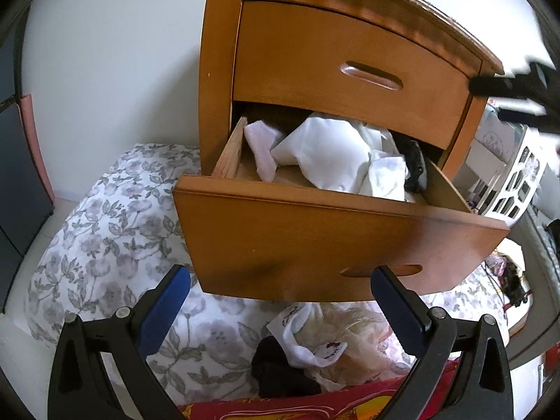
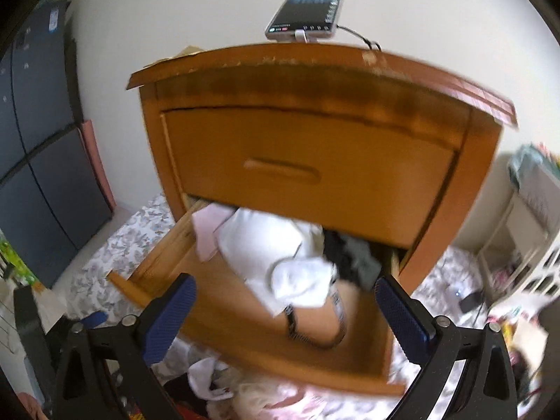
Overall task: Take underwear out of drawer
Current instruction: 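Move the right tool over the open drawer toward the dark grey garment, then reach the right tool into the drawer and grasp the dark grey garment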
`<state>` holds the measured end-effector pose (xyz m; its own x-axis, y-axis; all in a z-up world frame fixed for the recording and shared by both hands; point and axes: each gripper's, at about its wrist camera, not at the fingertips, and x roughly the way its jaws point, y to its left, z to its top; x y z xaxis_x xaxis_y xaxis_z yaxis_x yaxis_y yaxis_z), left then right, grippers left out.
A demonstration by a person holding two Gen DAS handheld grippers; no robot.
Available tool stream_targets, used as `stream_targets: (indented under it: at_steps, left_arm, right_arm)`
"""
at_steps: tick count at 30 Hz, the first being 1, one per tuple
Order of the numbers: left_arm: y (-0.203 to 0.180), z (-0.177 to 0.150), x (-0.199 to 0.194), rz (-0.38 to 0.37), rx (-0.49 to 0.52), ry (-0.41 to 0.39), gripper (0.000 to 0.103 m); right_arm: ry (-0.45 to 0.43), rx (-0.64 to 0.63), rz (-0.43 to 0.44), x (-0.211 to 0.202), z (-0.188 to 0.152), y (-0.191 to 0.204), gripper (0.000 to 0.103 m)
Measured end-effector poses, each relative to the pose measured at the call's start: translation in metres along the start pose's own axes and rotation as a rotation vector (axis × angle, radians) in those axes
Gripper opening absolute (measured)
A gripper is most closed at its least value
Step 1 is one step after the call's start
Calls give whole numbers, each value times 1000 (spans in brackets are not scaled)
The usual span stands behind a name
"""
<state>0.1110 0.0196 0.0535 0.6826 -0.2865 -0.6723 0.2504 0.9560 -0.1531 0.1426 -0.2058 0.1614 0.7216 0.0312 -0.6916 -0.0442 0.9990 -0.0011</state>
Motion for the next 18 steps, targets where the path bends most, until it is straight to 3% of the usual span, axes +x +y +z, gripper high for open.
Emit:
stream_targets:
  at_steps: [3, 7, 11, 18]
  left_arm:
    - [-3, -1, 0, 13, 16, -1, 103]
    - [-6, -2, 2, 23, 29, 3, 103]
    - [-4, -3, 5, 18, 21, 17, 103]
    - [-5, -3, 9, 14, 34, 35, 103]
  right_arm:
    - [62, 11, -4, 19, 18, -5, 96]
    - [149, 16, -73, 54, 31, -16, 82]
    - [220, 10, -116, 83, 30, -23, 78]
    - [333, 5, -163, 132, 24, -30, 61]
